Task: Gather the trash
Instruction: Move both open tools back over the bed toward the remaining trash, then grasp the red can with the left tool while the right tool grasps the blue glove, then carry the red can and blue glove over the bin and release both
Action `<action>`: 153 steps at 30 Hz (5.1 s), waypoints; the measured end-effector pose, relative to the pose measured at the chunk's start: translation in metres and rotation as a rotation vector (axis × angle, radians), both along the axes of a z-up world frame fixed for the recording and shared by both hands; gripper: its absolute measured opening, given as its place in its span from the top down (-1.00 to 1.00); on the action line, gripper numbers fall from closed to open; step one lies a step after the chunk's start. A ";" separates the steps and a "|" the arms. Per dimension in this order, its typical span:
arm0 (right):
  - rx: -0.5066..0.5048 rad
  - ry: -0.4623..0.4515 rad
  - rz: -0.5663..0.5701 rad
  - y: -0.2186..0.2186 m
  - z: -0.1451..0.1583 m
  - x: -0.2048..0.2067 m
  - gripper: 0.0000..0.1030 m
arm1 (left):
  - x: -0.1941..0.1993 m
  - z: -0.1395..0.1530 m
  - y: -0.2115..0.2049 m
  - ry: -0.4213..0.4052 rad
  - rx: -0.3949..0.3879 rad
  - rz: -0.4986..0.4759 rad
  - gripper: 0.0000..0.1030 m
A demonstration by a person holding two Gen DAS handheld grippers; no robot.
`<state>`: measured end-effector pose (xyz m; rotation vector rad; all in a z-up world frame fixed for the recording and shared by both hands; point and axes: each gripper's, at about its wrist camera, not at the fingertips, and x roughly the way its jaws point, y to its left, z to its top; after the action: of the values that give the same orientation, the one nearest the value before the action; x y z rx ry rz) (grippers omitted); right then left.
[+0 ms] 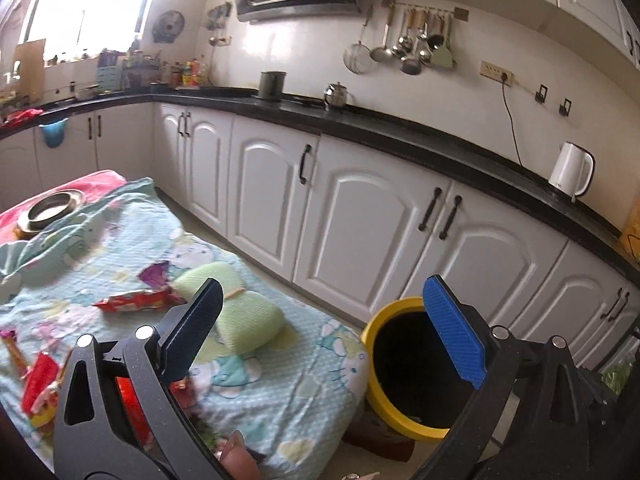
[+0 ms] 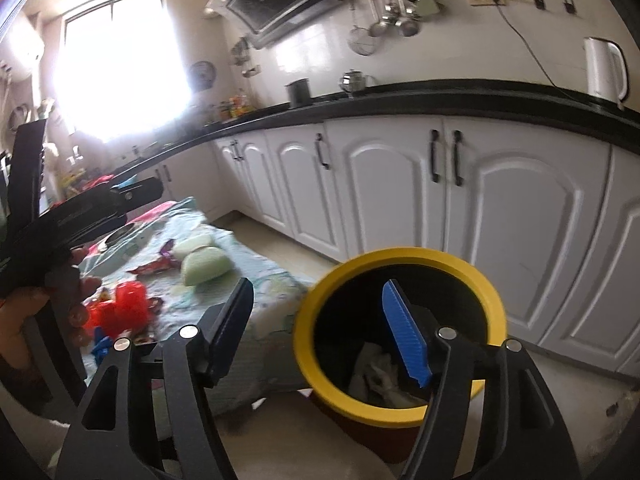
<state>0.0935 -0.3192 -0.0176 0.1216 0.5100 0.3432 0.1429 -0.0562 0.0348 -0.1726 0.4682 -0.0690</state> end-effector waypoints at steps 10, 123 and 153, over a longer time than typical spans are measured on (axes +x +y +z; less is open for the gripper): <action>-0.015 -0.026 0.153 0.051 0.010 -0.014 -0.32 | -0.021 0.003 0.037 -0.017 -0.004 0.075 -0.79; -0.006 0.048 0.485 0.135 0.029 -0.007 0.72 | -0.062 0.007 0.128 0.160 -0.024 0.051 0.56; -0.002 0.002 0.210 0.032 0.038 0.016 0.72 | -0.018 0.010 0.020 0.126 -0.004 -0.177 0.56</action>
<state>0.1096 -0.2872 0.0203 0.0667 0.5262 0.5480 0.1245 -0.0357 0.0453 -0.1396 0.6090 -0.2332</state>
